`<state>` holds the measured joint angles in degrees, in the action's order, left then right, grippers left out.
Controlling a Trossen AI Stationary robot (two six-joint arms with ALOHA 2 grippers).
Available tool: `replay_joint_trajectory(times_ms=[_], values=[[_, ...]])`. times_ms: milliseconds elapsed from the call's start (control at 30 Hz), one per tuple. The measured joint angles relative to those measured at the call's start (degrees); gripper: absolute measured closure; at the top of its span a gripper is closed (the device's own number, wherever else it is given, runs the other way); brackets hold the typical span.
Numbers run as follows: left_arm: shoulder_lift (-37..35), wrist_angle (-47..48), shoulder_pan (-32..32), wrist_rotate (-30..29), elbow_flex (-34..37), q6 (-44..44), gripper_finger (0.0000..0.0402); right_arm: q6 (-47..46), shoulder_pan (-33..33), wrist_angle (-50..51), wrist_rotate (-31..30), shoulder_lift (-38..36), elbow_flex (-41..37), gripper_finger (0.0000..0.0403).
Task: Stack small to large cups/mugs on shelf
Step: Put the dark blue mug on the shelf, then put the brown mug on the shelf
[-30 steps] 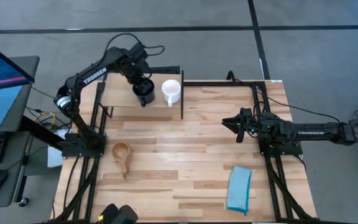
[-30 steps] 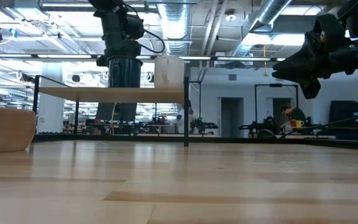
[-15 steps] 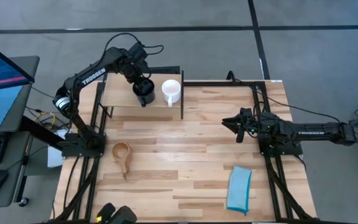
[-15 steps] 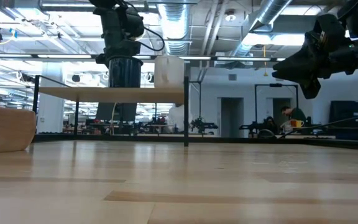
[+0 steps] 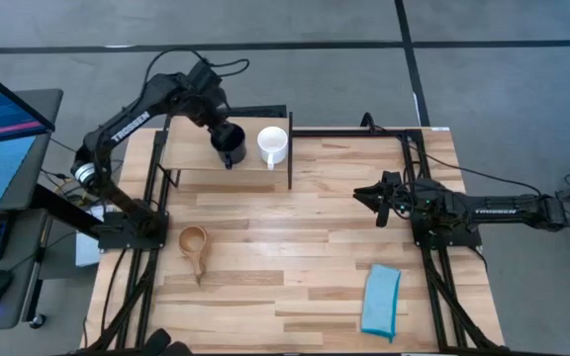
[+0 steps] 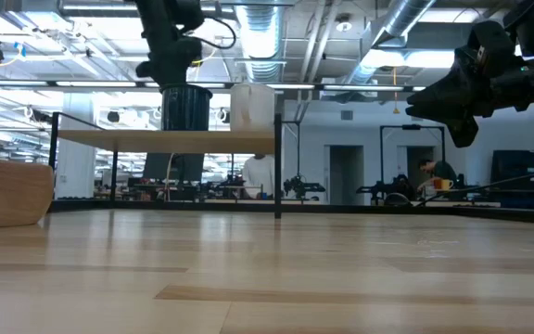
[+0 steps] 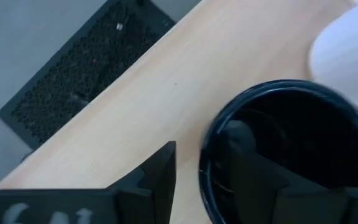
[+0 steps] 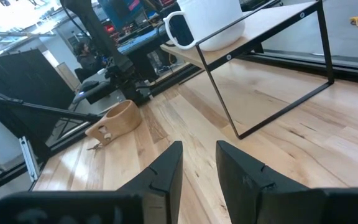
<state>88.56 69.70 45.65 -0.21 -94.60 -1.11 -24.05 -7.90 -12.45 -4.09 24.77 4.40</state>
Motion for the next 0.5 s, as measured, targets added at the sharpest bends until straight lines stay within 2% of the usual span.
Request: replay_joint_trajectory(times_ms=[400, 500], values=[[-9.4, -3.1, 0.0, 1.5, 0.0, 1.1, 0.0275, -2.9, 0.0, 0.0, 0.0, 0.0, 0.0, 0.0284], [-12.9, -4.0, -0.3, 3.9, 0.1, 1.7, 0.0275, -2.7, 0.0, 0.0, 0.0, 0.0, 0.0, 0.0284]])
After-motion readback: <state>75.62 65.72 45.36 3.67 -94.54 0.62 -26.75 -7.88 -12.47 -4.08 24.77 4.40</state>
